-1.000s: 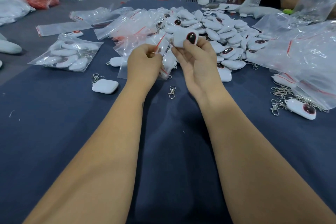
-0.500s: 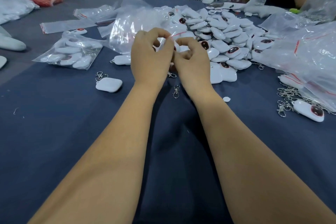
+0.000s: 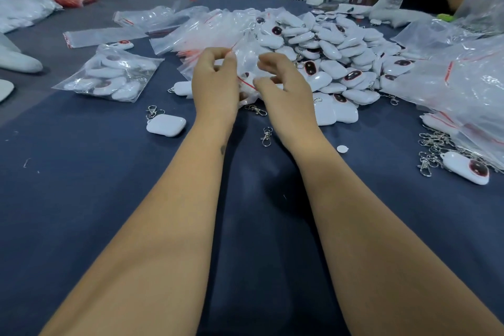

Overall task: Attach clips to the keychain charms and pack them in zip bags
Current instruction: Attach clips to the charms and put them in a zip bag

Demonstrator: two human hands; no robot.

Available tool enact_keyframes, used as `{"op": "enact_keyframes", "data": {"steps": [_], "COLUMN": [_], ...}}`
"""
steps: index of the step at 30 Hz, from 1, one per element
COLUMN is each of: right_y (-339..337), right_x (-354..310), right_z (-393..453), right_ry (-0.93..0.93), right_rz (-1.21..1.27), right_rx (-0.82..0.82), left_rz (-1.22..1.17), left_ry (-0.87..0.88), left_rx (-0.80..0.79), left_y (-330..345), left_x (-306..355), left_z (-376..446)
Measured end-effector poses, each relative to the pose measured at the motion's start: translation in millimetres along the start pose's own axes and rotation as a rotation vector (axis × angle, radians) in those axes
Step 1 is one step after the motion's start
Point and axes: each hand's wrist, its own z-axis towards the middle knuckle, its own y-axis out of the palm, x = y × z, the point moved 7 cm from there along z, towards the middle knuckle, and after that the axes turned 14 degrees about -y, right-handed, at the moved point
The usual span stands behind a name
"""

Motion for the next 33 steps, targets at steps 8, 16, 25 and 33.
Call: {"op": "enact_keyframes", "data": {"steps": [8,16,25,33], "right_y": [4.3,32.3,88.8,88.3], "right_x": [-21.8,-21.3,-37.5,-33.6], "right_z": [-1.8,-6.9,-30.1,-32.3], "right_ry": [-0.150,-0.230,-0.484,-0.453], "right_rz": [0.146,-0.289,-0.300,-0.343], "right_rx": [0.000,-0.306,-0.750,-0.731], "left_rz": [0.306,-0.561,-0.087,-0.024], "left_ry": [0.177,0.172,0.135,-0.023], "left_rx": [0.006,0.452,0.406,0.194], "left_y": [2.4,-67.2,-70.9,-62.4], "left_x": [7.9,22.9,30.0,20.3], "left_z": [-2.5,-2.3,10.9,17.9]}}
